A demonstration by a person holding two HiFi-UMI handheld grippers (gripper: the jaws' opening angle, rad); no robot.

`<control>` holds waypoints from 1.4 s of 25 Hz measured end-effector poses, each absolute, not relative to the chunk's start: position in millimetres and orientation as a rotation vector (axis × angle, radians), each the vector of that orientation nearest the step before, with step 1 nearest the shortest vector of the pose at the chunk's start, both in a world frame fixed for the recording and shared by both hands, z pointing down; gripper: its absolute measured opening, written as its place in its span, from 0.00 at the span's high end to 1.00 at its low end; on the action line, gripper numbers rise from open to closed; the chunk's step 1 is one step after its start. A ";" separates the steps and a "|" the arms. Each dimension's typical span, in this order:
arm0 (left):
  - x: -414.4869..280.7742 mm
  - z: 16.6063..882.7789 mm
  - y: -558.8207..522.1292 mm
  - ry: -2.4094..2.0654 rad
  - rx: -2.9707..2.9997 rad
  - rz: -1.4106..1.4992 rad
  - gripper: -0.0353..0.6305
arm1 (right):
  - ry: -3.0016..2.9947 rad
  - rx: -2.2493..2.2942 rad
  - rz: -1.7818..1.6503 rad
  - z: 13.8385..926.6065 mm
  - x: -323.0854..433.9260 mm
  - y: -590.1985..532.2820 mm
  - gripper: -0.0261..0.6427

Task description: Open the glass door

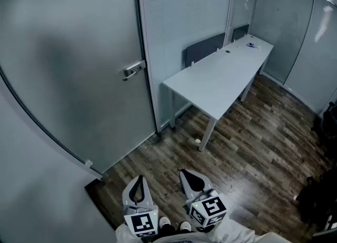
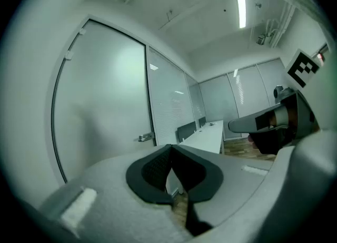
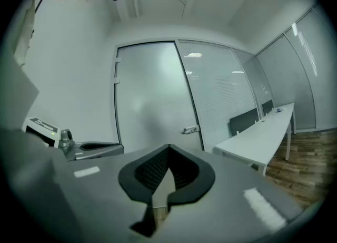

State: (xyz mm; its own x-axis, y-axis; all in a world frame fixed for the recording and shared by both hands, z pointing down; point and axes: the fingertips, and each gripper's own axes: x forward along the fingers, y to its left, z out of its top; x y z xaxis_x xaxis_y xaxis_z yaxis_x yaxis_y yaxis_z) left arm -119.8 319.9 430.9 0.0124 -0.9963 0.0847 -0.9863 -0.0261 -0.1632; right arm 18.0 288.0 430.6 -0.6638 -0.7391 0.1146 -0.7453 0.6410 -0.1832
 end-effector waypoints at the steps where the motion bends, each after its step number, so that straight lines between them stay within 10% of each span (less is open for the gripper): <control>1: -117.8 430.0 321.9 2.157 -2.197 -0.264 0.94 | -2.820 1.275 0.330 430.8 20.0 290.5 0.95; 35: -35.4 434.8 295.8 2.078 -2.233 -0.260 0.94 | -2.837 1.335 0.373 438.7 109.6 281.6 0.95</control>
